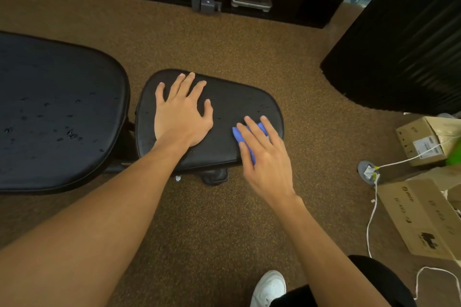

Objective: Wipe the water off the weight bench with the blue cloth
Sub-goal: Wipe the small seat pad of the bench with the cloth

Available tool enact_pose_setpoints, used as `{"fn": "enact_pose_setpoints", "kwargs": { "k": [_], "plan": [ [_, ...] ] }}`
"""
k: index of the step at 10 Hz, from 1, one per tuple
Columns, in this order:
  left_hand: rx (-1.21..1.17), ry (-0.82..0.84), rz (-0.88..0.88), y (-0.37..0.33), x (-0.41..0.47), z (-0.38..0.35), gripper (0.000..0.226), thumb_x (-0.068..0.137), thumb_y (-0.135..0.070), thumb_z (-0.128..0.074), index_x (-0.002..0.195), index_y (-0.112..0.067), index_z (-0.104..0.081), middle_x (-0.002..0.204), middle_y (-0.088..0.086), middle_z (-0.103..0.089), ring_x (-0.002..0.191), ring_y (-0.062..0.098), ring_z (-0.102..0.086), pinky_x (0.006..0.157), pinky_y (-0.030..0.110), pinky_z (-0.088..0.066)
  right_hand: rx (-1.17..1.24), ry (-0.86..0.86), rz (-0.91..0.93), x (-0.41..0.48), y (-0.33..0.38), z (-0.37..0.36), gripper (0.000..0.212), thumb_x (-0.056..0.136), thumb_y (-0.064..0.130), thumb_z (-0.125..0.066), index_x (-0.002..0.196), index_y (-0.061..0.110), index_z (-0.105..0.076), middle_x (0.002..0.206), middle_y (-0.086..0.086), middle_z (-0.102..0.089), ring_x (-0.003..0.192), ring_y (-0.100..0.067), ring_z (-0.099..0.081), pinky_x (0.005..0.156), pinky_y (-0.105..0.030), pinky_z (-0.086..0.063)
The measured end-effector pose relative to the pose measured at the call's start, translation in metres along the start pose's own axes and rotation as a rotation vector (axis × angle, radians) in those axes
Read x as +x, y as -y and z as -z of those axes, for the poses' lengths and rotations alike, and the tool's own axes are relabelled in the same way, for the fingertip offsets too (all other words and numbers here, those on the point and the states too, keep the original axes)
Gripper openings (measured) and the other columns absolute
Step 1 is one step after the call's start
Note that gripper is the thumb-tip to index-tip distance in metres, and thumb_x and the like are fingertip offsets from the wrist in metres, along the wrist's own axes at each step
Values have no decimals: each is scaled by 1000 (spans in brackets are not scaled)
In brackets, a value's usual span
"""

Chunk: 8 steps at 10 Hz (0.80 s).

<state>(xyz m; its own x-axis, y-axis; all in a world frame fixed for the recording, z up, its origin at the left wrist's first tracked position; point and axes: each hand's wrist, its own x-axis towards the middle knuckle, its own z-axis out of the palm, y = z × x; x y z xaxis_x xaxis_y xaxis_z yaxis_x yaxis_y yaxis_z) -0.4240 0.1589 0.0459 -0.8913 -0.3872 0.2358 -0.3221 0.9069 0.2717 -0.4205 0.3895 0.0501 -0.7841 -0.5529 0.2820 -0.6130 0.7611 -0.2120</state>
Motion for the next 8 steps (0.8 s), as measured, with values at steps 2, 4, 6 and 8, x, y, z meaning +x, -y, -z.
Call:
{"fn": "enact_pose_setpoints", "kwargs": {
  "k": [2,4,6,8],
  "plan": [
    [5,5,3,0,0,0,59,104,-51,-34,158,-30,-45,172,-2,-32,161,16,-20,130,56,-10,-30,-26,-222,34,13,-10,47,113,32,-40,157,19,-51,166,-3,-45,159,-35,-28,123,-51,-36],
    [10,24,7,0,0,2,59,105,-51,-32,159,-30,-44,173,-2,-29,162,16,-18,130,56,-8,-35,-13,-110,6,-2,-1,46,114,35,-39,157,21,-52,167,1,-43,160,-29,-26,126,-40,-28],
    [15,30,11,-1,1,2,59,105,-52,-31,159,-31,-43,173,-2,-29,162,16,-18,131,55,-8,-47,-2,-240,41,14,-13,48,113,31,-39,158,18,-49,168,-3,-42,159,-36,-27,124,-52,-34],
    [18,43,14,-1,1,3,60,105,-52,-30,160,-32,-42,173,-3,-28,162,16,-18,130,56,-8,-47,20,-172,14,-4,-1,48,114,35,-38,159,22,-48,168,2,-41,160,-29,-25,127,-43,-29]
  ]
}}
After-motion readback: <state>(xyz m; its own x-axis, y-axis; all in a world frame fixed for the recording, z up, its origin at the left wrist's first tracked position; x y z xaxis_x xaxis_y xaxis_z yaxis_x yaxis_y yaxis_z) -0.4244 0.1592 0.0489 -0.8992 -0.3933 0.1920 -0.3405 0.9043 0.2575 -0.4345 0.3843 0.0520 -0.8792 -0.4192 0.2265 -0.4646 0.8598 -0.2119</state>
